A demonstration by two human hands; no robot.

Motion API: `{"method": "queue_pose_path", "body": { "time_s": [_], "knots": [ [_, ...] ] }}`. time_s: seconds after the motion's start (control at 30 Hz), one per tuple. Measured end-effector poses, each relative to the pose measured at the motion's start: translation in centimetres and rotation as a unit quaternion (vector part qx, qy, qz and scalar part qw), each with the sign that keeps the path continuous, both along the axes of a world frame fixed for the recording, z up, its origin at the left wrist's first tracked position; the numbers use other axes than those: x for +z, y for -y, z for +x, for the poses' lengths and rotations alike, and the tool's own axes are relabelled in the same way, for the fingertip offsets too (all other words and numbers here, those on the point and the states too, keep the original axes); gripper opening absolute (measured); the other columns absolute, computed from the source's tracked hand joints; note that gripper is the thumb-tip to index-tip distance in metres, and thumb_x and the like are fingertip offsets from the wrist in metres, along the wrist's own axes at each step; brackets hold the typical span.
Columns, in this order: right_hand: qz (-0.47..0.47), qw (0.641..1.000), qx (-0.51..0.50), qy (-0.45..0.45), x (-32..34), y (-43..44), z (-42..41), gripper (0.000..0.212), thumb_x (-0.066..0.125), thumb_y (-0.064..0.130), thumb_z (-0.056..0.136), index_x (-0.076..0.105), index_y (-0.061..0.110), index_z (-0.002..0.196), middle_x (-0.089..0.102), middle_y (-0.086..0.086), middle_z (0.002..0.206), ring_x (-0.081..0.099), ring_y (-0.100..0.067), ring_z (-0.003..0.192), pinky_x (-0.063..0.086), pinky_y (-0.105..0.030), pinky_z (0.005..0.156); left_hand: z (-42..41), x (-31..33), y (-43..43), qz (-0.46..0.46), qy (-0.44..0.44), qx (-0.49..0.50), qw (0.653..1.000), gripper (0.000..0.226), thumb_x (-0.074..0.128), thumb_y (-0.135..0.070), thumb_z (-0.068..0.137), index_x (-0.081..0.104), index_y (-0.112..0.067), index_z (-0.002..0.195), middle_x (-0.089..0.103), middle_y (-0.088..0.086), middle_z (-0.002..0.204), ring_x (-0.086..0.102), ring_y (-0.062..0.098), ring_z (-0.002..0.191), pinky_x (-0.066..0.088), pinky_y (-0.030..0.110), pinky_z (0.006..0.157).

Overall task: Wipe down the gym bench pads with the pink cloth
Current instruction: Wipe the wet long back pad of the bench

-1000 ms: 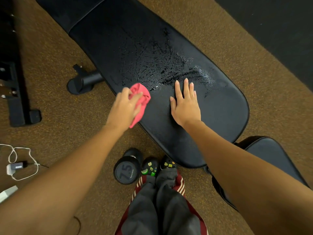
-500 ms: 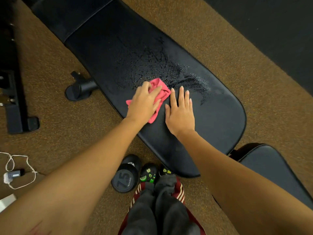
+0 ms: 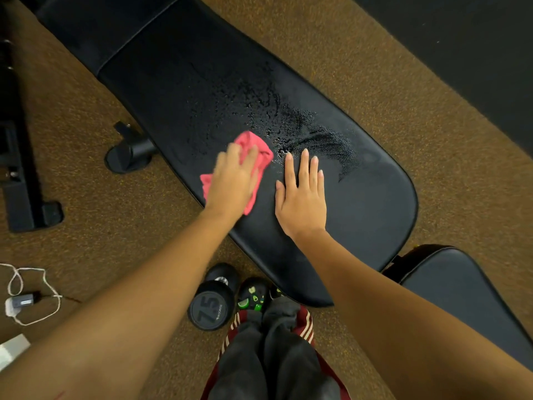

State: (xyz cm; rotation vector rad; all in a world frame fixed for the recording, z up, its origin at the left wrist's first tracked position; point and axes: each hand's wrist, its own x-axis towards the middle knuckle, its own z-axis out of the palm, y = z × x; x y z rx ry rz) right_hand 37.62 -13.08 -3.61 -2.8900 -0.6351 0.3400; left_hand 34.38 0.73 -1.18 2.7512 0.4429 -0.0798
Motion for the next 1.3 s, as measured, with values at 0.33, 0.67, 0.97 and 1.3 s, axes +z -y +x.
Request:
{"method": "queue_pose_path", "body": {
  "time_s": [0.33,0.67,0.97,1.3],
  "knots": [
    [0.003,1.0,0.013,0.021,-0.3,0.2,0.1,0.056,0.024,0.036,0.096,0.033,0.01,0.145,0.029,-0.021,0.151,0.028,-0.039,0.139,0.023,-0.045,0.113,-0.7,-0.4,-7.2,-0.003,-0.012,0.116,0.993,0.046,0.047,-0.025,0.096,0.04,-0.014,0.14,0.039,0.02,0.127,0.042,0.039,0.11,0.042,0.052,0.094],
    [0.005,1.0,0.008,0.03,-0.2,0.3,0.2,0.056,0.024,0.035,0.096,0.035,0.009,0.144,0.031,-0.021,0.149,0.03,-0.039,0.138,0.027,-0.046,0.112,-1.1,-0.1,-3.6,-0.009,0.003,0.049,0.999,0.044,0.05,-0.021,0.096,0.044,-0.011,0.138,0.044,0.021,0.121,0.046,0.038,0.105,0.043,0.049,0.091],
    [-0.006,1.0,0.015,0.015,-0.1,0.4,0.3,0.057,0.022,0.036,0.096,0.032,0.009,0.145,0.029,-0.021,0.15,0.028,-0.038,0.139,0.025,-0.045,0.113,-1.3,0.0,-8.0,0.04,-0.061,0.157,0.985,0.051,0.047,-0.022,0.096,0.032,-0.012,0.144,0.035,0.019,0.128,0.04,0.038,0.112,0.043,0.049,0.096],
    [-0.018,0.999,0.026,-0.002,0.2,0.4,0.4,0.058,0.019,0.037,0.096,0.03,0.009,0.146,0.027,-0.02,0.151,0.026,-0.037,0.14,0.023,-0.045,0.113,-3.3,0.0,-5.3,0.046,-0.072,0.12,0.989,0.052,0.046,-0.02,0.096,0.03,-0.005,0.144,0.038,0.024,0.125,0.043,0.041,0.106,0.045,0.051,0.091]
  ]
}}
